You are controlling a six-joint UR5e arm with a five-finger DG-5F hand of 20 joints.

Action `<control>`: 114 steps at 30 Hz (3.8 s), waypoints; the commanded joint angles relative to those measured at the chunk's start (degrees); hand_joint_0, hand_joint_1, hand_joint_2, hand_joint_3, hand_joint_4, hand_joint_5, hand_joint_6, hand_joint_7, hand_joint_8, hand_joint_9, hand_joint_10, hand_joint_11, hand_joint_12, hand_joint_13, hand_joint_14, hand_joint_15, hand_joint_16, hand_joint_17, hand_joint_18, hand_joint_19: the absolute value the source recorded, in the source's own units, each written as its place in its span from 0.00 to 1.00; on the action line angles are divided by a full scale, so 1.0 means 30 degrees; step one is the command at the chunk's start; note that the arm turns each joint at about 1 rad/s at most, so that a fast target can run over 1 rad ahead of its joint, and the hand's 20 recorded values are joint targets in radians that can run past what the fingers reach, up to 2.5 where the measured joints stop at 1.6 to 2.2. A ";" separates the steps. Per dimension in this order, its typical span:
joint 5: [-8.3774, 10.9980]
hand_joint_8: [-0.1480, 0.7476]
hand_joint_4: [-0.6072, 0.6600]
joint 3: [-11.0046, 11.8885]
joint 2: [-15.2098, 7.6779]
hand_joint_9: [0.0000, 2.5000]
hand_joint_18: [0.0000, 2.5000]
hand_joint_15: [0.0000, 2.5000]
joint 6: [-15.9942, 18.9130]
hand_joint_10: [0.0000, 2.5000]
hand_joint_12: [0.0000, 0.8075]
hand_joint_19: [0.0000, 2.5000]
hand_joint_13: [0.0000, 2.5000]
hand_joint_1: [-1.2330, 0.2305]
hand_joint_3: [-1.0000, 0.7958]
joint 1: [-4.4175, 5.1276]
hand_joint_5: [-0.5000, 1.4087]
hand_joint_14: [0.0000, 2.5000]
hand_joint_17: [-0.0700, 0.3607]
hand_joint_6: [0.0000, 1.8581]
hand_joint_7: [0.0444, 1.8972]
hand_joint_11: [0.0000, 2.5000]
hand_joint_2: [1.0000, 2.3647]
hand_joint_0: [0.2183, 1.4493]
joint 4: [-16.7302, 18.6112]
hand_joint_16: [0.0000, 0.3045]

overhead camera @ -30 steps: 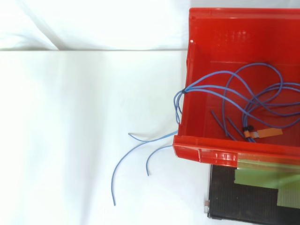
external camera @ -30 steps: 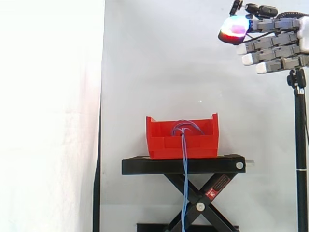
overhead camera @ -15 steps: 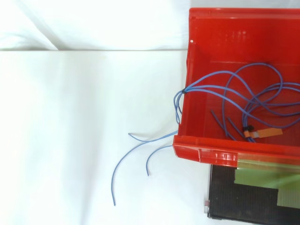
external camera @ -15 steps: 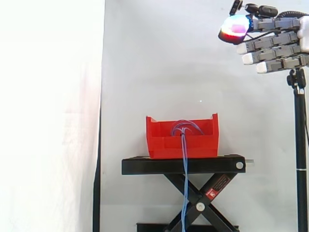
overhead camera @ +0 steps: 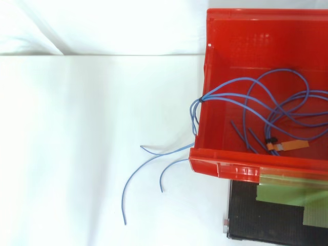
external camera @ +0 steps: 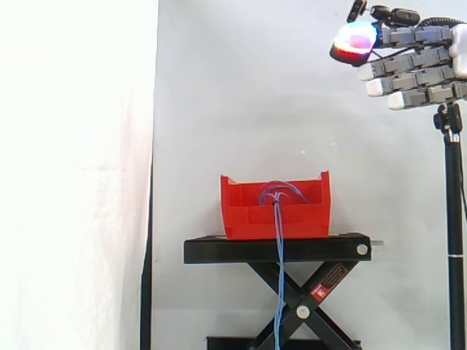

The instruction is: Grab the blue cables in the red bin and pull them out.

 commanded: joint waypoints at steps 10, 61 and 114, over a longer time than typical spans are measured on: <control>0.0064 0.38 0.60 0.0002 0.0002 0.00 0.00 0.11 0.0025 0.00 0.39 0.15 0.00 0.45 0.00 0.0059 0.29 0.00 0.45 0.00 0.09 0.03 0.00 0.42 0.0001 0.18; -0.1078 0.38 0.60 0.5364 -0.4773 0.00 0.00 0.11 -0.2407 0.00 0.39 0.16 0.00 0.43 0.00 -0.0029 0.29 0.00 0.45 0.00 0.09 0.03 0.00 0.42 -0.1757 0.18; -0.0463 0.38 0.60 0.7590 -0.7469 0.00 0.00 0.11 -0.2700 0.00 0.39 0.16 0.00 0.43 0.00 0.0117 0.29 0.00 0.44 0.00 0.09 0.03 0.00 0.43 -0.2460 0.18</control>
